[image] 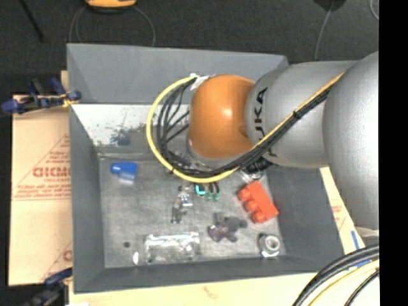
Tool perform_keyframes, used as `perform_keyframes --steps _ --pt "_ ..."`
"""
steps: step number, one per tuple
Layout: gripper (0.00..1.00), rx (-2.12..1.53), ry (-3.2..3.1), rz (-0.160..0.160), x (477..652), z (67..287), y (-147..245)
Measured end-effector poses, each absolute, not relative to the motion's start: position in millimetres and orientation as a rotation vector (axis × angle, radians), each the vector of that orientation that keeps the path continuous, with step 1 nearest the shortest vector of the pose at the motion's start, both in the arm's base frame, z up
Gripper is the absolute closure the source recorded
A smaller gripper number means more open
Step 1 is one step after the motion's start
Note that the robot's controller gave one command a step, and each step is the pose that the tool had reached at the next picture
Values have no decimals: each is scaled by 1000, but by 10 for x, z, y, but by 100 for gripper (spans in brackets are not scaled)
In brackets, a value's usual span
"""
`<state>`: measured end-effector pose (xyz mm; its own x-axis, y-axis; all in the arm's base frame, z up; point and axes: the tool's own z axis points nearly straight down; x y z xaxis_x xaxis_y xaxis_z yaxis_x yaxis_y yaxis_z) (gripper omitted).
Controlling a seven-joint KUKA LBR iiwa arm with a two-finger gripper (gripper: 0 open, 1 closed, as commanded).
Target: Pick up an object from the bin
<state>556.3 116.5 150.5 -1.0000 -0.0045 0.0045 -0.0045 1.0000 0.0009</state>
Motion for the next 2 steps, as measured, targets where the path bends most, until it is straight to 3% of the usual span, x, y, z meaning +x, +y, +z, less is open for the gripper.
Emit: perform_keyframes --steps 1,2 --pt "0 125 -3160 -8 5171 1127 1114" --pt "0 -89 -3152 -1 6034 1236 775"
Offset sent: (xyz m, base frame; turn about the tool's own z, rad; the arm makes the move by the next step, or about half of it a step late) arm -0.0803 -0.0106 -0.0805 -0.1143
